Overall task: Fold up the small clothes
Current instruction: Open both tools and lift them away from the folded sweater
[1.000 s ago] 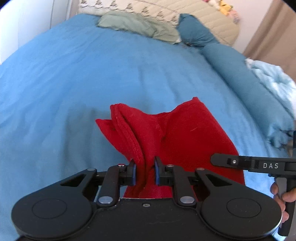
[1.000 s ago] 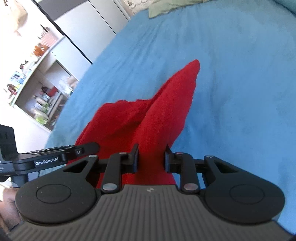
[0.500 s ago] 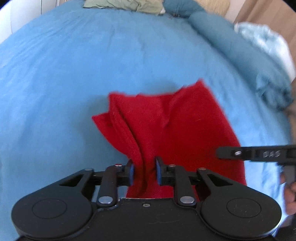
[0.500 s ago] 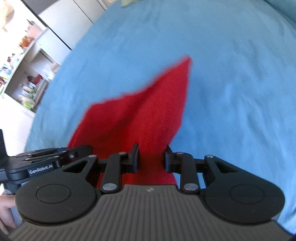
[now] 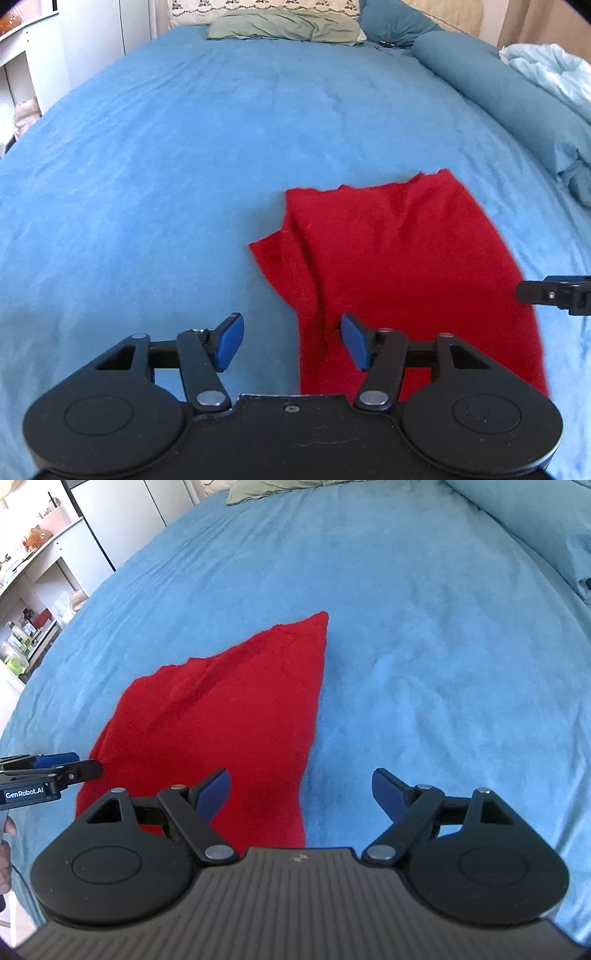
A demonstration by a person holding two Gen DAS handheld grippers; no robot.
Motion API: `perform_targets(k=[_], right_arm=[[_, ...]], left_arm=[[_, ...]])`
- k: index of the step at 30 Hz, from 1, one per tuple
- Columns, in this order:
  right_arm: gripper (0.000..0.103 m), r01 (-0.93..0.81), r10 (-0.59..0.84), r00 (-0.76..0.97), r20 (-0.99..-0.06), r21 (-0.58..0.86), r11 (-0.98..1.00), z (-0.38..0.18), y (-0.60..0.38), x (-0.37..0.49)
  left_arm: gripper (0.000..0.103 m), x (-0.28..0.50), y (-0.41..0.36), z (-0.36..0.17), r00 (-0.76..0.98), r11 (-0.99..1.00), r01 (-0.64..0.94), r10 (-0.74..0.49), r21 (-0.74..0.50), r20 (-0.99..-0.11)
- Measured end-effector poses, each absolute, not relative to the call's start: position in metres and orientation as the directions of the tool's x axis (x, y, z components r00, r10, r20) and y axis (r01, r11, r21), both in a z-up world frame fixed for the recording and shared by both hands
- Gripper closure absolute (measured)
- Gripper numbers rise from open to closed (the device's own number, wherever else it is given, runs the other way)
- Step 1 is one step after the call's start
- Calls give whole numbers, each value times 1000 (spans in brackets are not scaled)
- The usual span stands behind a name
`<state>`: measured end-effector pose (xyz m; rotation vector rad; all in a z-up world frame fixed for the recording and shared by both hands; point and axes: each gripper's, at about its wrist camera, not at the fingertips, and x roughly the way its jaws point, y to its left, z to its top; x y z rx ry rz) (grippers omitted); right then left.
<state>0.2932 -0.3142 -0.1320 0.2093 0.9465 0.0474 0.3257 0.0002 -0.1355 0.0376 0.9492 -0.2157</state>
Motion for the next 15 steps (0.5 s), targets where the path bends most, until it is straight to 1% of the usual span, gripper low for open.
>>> perform_targets(k=[3,6,9,13,14,15], right_arm=[[4,37,115,597,-794,171,985,-148,-313,293],[0,36,128,625,-770,192,981,-159,-319,287],[0,48,140,652,-745,225,973,-163,-324,282],[0,44,118,710,-694,211,977,-134,-317,264],[0,38,116,725,-678,208,977,-123,-314,256],[0,35,112,738,-665,204,978,-110,-312,247]], left_arm=[[37,320,-1,-153,588,976,213,-162,-42,-793],[37,314,3,-161,624,976,212,-168,-42,-763],[36,309,2,-160,651,977,211,-165,-33,-741],[38,295,1,-131,711,976,216,-142,22,-689],[36,288,3,-117,725,976,219,-151,17,-673],[29,282,5,-106,735,976,217,-156,10,-659]])
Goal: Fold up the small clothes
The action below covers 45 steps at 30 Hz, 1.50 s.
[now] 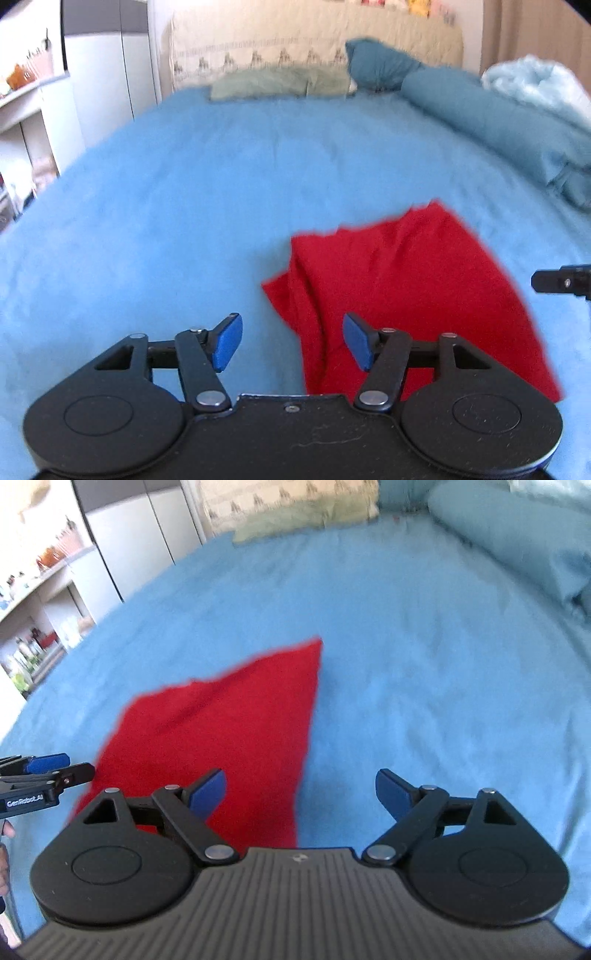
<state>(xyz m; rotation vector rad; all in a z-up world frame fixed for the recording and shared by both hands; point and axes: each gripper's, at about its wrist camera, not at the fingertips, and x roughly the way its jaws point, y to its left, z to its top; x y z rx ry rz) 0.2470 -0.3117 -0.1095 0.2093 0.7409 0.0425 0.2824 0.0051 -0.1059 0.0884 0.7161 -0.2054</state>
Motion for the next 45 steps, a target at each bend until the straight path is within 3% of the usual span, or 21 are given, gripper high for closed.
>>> perform_targets(k=[3,6,10,16,30,45], right_arm=[[0,23,122,772,-623,219,975,-64,-304,212],[0,27,117,792,-599,225,974,-19,-293,172],[0,57,48,801,-597,156,986,27,-271,119],[0,71,-25,810,-586,55,996,62,-238,39],[0,140,-99,725,-682,5,990,24,-224,-59],[0,152,-102,712,-695,10,988,17,-226,-62]], left_arm=[[9,251,11,-59,784,979,204,-163,0,-599],[0,208,11,-9,831,982,184,-137,33,-539],[0,147,9,38,866,983,158,-93,92,-491],[0,80,13,57,825,992,102,-40,79,-564],[0,5,8,18,774,994,90,-27,67,-632],[0,-3,-4,20,801,989,108,-29,96,-598]])
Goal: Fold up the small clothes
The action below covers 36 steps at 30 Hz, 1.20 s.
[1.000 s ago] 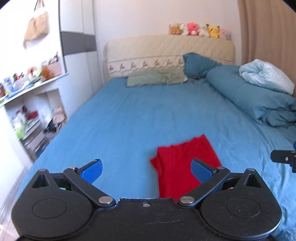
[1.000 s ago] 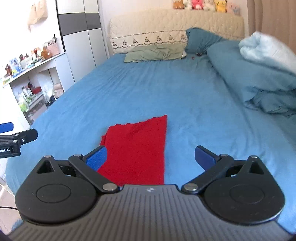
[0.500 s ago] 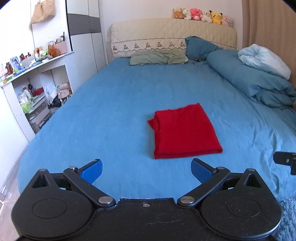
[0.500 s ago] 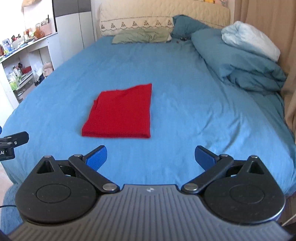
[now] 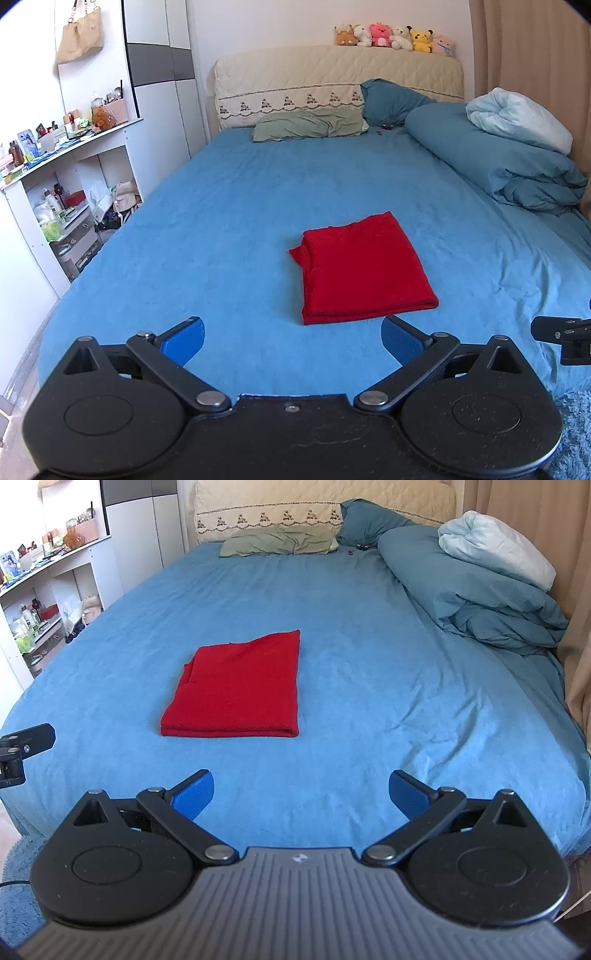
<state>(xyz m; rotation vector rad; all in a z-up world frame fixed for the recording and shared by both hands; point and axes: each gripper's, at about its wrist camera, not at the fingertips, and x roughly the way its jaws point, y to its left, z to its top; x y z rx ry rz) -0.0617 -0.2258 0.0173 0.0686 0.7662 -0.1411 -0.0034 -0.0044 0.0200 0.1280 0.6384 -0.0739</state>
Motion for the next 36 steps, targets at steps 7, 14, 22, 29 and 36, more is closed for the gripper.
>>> perform_targets(k=[7,14,22,29,36], right_arm=[[0,159,-105,710,-696,14,987,17,-226,-60],[0,169,-110,708,-697,17,985,15,-225,-60],[0,171,-109,708,-698,19,985,15,-224,-61],[0,172,-109,707,-699,20,985,14,-224,-61],[0,173,-109,708,-698,22,985,14,-223,-61]], left_arm=[[0,-4,-1,20,802,990,106,-31,92,-597],[0,-6,-4,21,806,989,109,-30,99,-591],[0,-7,-6,22,809,989,112,-32,101,-588],[0,-6,-8,23,808,988,115,-30,108,-588],[0,-5,-8,22,809,986,113,-21,119,-587]])
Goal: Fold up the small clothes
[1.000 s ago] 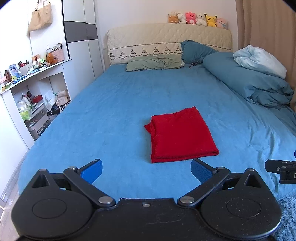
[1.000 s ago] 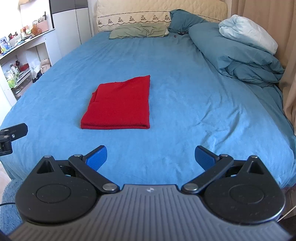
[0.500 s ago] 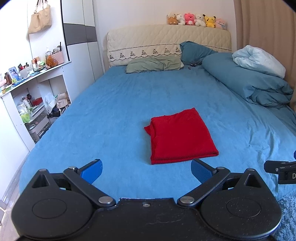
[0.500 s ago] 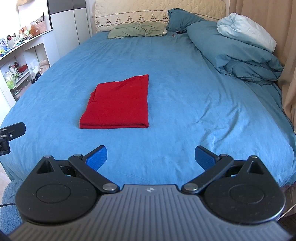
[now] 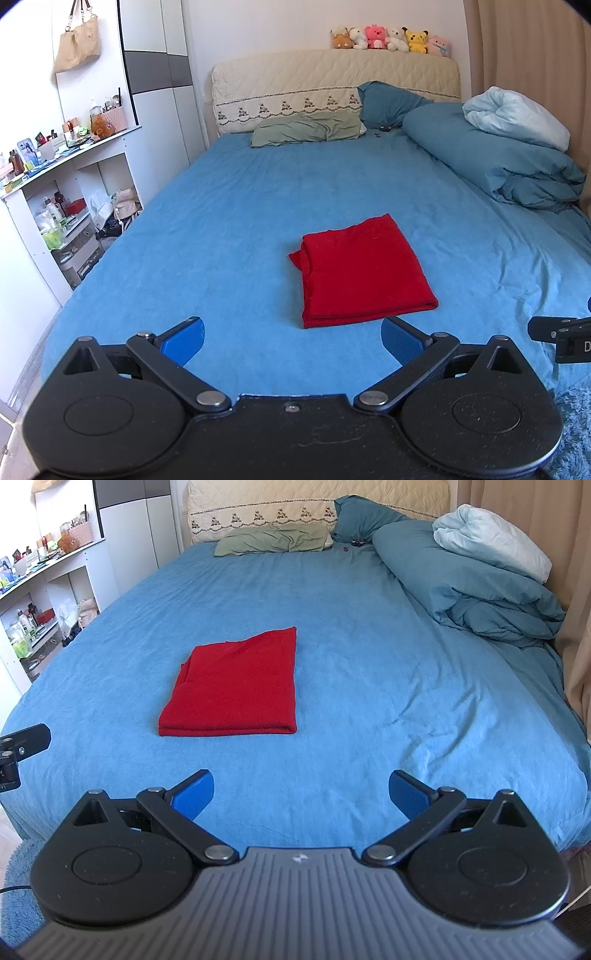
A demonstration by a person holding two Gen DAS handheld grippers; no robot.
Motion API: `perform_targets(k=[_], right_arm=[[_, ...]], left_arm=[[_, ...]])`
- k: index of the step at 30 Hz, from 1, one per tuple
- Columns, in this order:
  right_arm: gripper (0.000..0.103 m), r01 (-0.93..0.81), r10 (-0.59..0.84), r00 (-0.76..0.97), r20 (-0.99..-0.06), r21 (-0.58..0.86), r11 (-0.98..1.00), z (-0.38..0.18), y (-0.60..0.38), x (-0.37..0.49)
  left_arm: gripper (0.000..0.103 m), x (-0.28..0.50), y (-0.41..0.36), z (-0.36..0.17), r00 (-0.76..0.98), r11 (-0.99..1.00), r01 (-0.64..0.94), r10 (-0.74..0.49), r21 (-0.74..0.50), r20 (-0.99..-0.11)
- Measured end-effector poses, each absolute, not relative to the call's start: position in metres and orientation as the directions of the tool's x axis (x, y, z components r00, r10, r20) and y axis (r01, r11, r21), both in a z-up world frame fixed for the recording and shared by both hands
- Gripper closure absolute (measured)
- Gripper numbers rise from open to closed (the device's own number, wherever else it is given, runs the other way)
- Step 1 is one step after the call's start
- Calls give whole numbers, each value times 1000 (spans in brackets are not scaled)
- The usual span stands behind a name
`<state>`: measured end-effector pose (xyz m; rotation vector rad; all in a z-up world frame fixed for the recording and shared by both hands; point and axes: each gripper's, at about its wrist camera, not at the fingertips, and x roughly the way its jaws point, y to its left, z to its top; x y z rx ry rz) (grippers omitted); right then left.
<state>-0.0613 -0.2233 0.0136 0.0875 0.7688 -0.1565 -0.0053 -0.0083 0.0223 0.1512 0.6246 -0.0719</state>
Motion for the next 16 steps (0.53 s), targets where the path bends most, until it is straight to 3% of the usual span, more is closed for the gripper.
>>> perform_targets(k=[16], right_arm=[[0,174,-110,708,-698,21,985,13,-219,-62]], left_arm=[[0,-6,-3,20,816,989,111,-34,99,-577]])
